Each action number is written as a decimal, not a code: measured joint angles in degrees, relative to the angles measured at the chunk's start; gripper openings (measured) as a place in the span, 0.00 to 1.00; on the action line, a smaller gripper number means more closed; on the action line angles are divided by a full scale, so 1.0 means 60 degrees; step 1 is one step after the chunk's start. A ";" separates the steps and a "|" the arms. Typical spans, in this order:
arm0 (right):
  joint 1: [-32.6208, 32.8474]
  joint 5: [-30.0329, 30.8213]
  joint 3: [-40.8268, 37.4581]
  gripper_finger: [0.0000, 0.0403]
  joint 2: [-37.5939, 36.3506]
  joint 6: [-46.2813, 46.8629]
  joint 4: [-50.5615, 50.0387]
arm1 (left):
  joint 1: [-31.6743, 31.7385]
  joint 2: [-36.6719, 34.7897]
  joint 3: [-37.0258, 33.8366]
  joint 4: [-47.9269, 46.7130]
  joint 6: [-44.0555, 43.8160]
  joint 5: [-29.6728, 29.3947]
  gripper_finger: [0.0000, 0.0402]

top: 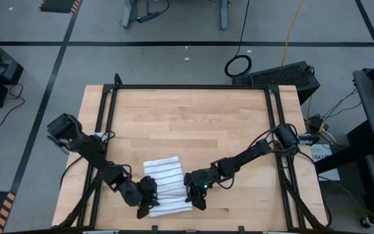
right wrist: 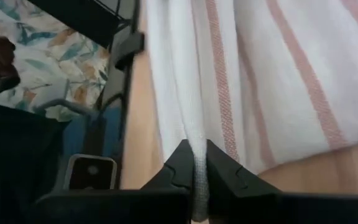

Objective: Roll towel
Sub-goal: Roll the white towel

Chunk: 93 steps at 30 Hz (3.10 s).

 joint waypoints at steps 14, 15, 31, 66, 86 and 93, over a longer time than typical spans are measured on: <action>0.0053 0.1840 0.0157 0.19 -0.0057 -0.1882 -0.0123 | -0.0632 -0.0233 -0.0025 -0.1104 -0.0003 -0.0288 0.07; 0.0047 0.1893 0.0157 0.22 -0.0131 -0.2021 -0.0184 | -0.0655 -0.0243 -0.0015 -0.1071 0.0000 -0.0334 0.07; -0.0736 0.3259 0.0338 0.24 0.0317 -0.4169 0.2154 | -0.0806 -0.0243 0.0007 -0.1719 0.0015 -0.1137 0.07; -0.2599 0.4802 0.0834 0.00 0.0234 -0.4226 -0.3635 | 0.2113 -0.0252 0.0018 -0.2529 0.3761 -0.1239 0.07; 0.1005 0.7338 -0.2202 0.23 -0.2690 -0.1881 -0.0161 | 0.2076 -0.0695 0.0018 -0.2416 0.3271 -0.0938 0.07; 0.1427 0.8250 -0.2770 0.45 -0.1695 -0.1317 0.2102 | 0.2076 -0.0695 0.0018 -0.2378 0.3261 -0.0945 0.07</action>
